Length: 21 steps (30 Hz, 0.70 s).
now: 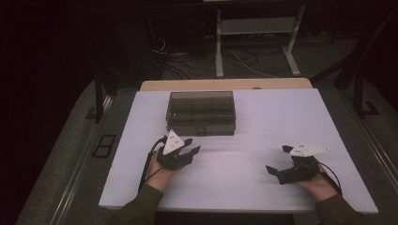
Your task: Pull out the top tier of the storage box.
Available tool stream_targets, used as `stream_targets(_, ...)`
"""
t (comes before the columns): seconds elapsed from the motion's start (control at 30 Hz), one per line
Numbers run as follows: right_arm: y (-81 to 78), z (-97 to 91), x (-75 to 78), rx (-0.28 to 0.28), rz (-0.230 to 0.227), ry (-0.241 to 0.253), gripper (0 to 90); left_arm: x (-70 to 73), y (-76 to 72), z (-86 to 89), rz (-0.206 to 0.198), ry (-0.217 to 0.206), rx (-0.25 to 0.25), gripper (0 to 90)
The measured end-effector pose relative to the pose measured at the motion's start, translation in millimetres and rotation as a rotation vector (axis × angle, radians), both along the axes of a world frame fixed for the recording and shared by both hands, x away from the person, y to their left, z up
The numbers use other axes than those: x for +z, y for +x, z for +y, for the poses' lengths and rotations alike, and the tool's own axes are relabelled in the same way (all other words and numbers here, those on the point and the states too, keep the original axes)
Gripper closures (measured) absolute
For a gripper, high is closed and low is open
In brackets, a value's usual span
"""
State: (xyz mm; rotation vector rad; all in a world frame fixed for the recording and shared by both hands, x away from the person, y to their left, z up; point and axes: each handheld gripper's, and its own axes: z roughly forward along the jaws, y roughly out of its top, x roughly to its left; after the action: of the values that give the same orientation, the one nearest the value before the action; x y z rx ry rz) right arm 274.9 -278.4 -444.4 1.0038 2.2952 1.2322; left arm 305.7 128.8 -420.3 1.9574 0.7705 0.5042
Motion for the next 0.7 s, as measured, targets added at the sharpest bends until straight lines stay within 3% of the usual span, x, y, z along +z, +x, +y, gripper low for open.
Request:
stream_targets(0.2,-0.1,0.3,0.0,-0.001,0.003,-0.001,0.5,4.3,7.1,6.5,0.03,-0.041,-0.002,76.3)
stream_targets(0.4,0.1,0.5,-0.4,-0.002,0.002,-0.002,0.6,8.0,14.7,10.1,0.068,-0.052,-0.028,86.7)
stream_targets(0.7,0.6,-0.4,-0.2,-0.005,0.0,0.0,0.6,22.2,23.8,12.0,0.084,-0.06,-0.041,89.1)
